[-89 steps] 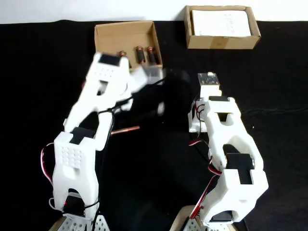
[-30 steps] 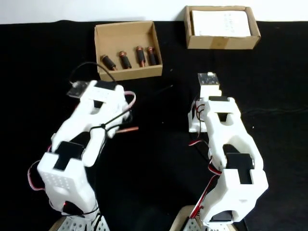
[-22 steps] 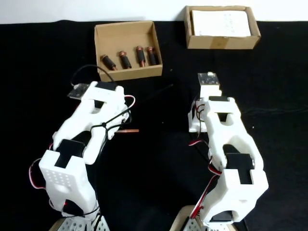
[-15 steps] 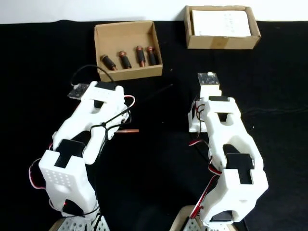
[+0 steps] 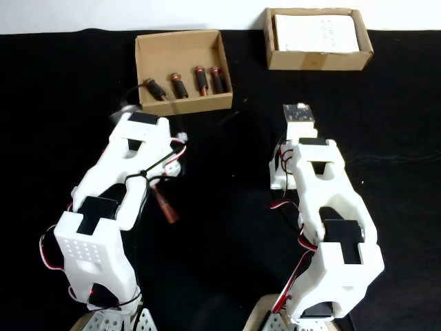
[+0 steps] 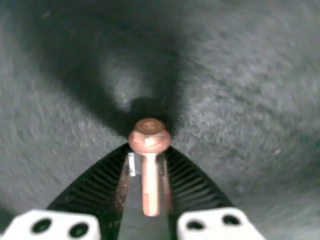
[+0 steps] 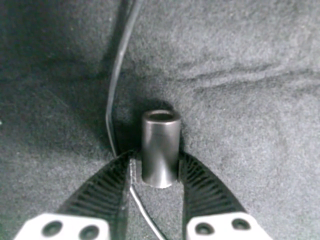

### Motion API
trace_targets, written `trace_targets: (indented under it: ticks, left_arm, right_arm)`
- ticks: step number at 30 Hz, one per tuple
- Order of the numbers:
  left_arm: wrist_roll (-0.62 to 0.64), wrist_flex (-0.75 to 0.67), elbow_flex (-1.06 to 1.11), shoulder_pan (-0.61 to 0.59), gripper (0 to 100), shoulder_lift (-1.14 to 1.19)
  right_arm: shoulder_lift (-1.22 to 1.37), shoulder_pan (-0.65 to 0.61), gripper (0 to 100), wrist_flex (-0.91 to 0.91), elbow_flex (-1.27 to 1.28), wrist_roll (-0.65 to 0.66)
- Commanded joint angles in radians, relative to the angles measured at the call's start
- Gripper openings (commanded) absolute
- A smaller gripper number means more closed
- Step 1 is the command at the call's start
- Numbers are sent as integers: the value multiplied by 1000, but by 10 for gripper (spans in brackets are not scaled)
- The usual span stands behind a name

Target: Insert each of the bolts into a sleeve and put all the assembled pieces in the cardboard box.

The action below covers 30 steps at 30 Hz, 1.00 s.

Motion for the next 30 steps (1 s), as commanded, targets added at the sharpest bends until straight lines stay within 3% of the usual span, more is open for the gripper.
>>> trace_targets:
  ticks: [1,14,21,30]
  left_arm:
    - [-210,2,-38,-15,17,-16]
    - [-664,3,-90,22,17,-18]
    - [-683,9,-88,39,120,-16]
    - [-678,2,-77,41,121,53]
  right_arm:
    - [-15,10,51,-41,-2,-5]
    - [-15,10,51,-41,-2,-5]
    - [-15,10,51,-41,-2,-5]
    - [-15,10,51,-41,-2,-5]
